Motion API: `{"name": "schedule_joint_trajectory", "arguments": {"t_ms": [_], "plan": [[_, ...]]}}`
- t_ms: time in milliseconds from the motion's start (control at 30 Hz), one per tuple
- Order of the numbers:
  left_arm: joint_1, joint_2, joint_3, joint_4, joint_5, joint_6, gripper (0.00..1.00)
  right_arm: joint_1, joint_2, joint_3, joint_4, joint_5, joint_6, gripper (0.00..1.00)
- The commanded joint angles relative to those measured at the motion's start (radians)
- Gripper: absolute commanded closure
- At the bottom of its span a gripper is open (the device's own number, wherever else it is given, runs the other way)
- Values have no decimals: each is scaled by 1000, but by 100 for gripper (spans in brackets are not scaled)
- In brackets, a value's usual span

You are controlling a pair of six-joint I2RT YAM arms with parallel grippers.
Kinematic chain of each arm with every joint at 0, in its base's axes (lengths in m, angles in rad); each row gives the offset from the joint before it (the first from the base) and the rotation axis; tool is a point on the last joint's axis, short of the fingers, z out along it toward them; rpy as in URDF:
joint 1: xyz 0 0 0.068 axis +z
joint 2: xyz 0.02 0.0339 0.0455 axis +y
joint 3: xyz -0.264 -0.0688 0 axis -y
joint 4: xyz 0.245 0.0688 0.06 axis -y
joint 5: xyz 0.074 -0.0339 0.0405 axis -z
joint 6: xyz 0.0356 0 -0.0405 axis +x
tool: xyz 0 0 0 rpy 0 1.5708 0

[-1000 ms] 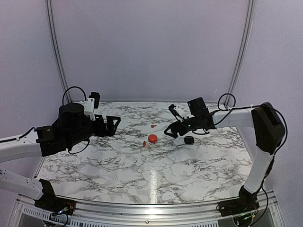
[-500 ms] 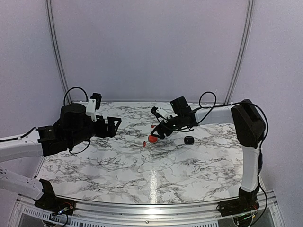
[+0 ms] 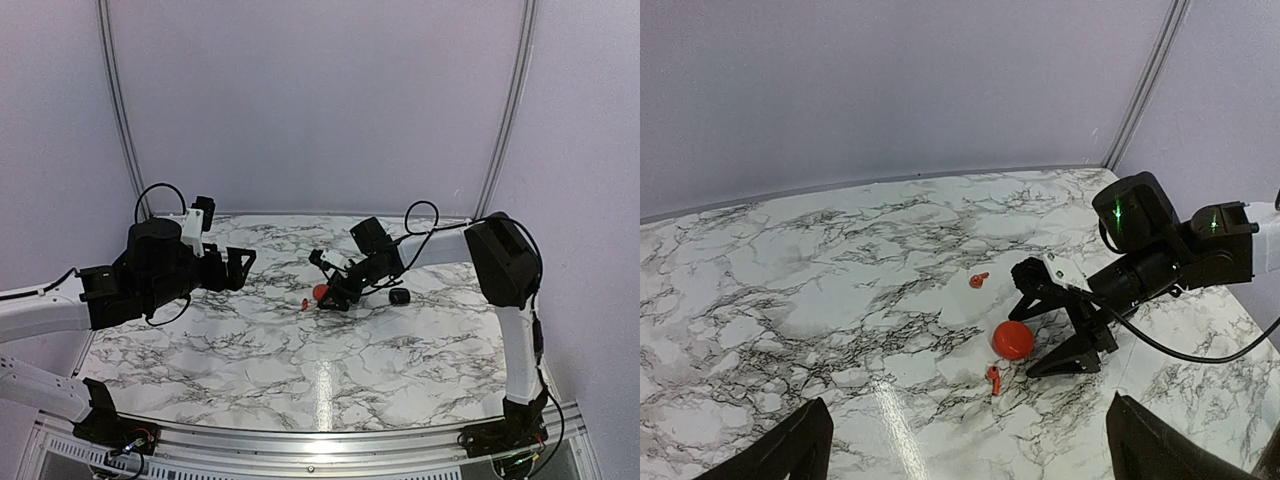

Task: Insert the wireless bluetooth earbuds into the charging case
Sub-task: Move the charging case to the center of the board.

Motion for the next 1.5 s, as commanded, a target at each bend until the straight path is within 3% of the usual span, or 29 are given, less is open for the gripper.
{"name": "schedule_joint_trajectory", "arguments": {"t_ms": [0, 1000, 1467], "plan": [[6, 9, 7, -1, 2, 16, 1, 8, 18, 38, -16, -52, -73, 14], [9, 0, -6, 4, -2, 22, 1, 117, -97, -84, -151, 78, -171, 23], [61, -19, -61, 28, 72, -57, 1, 185, -174, -203, -99, 111, -114, 33]]}}
